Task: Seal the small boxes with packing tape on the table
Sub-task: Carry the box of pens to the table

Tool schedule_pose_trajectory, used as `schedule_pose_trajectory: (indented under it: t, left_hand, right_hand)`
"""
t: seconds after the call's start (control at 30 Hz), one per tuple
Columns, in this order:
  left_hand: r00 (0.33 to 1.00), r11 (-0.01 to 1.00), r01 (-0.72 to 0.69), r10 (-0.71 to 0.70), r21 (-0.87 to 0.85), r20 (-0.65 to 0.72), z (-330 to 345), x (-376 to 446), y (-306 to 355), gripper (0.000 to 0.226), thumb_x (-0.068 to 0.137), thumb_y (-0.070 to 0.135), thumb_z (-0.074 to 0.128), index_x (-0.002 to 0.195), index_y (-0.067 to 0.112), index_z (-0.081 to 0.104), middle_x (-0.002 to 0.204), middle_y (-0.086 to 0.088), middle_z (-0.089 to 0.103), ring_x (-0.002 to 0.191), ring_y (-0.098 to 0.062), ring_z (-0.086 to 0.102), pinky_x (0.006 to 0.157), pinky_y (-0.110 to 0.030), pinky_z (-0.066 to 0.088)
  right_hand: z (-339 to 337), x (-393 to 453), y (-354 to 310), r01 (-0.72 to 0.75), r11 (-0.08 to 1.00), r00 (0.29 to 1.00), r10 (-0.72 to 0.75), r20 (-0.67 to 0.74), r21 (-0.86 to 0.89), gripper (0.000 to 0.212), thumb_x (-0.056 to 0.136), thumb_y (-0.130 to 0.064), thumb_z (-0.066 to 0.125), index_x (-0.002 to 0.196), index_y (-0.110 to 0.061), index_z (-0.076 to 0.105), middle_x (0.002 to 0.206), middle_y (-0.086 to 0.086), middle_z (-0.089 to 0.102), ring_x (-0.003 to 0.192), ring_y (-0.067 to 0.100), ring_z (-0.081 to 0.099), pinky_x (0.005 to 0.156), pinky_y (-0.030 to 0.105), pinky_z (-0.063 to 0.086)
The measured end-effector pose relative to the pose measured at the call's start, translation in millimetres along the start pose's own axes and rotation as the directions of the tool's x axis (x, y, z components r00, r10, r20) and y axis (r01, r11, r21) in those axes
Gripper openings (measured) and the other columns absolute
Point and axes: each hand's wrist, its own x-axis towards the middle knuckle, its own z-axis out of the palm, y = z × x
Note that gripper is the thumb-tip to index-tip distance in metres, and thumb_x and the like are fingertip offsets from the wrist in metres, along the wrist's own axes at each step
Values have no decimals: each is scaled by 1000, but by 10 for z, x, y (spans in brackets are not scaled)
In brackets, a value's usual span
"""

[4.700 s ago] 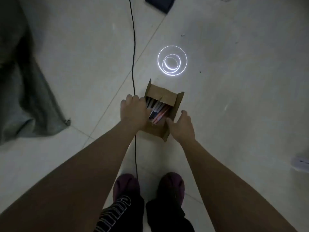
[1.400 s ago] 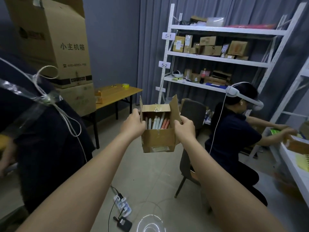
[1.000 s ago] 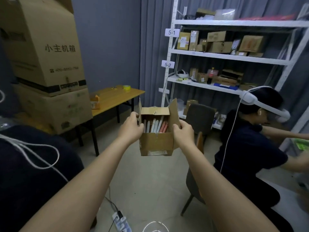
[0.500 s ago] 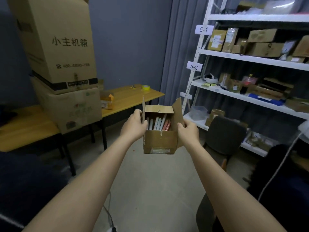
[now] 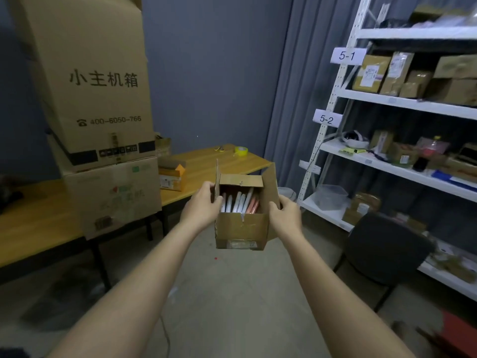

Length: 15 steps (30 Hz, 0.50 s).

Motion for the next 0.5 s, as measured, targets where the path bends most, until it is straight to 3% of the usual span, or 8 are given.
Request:
schedule_pose_trajectory:
  t: [0.23, 0.33, 0.5]
  left_hand:
    - [1000, 1000, 10, -10, -6, 19, 184, 835, -55, 42, 99, 32, 47, 138, 20, 38, 129, -5, 53, 97, -18, 56, 82, -40, 53]
    - [1000, 999, 25, -24, -35, 11, 282, 1195, -38, 40, 99, 33, 47, 136, 21, 39, 128, -4, 53, 96, -19, 57, 81, -39, 53]
    - [998, 998, 45, -47, -36, -47, 497, 1898, 52, 41, 99, 33, 48, 137, 20, 39, 133, -5, 50, 97, -18, 55, 76, -33, 48]
  right_hand:
    - [313, 818, 82, -35, 999, 999, 35, 7, 22, 26, 97, -19, 46, 113, -18, 66, 88, -1, 67, 76, 16, 62, 65, 33, 50]
    - [419, 1199, 111, -27, 1000, 999, 27, 26, 5, 25, 97, -18, 44, 109, -17, 66, 83, -3, 63, 70, 13, 56, 57, 27, 41]
    - [562, 2003, 148, 12, 1000, 997, -13, 79, 12, 22, 96, -15, 43, 94, -23, 64, 73, -2, 60, 65, 14, 52, 56, 27, 38]
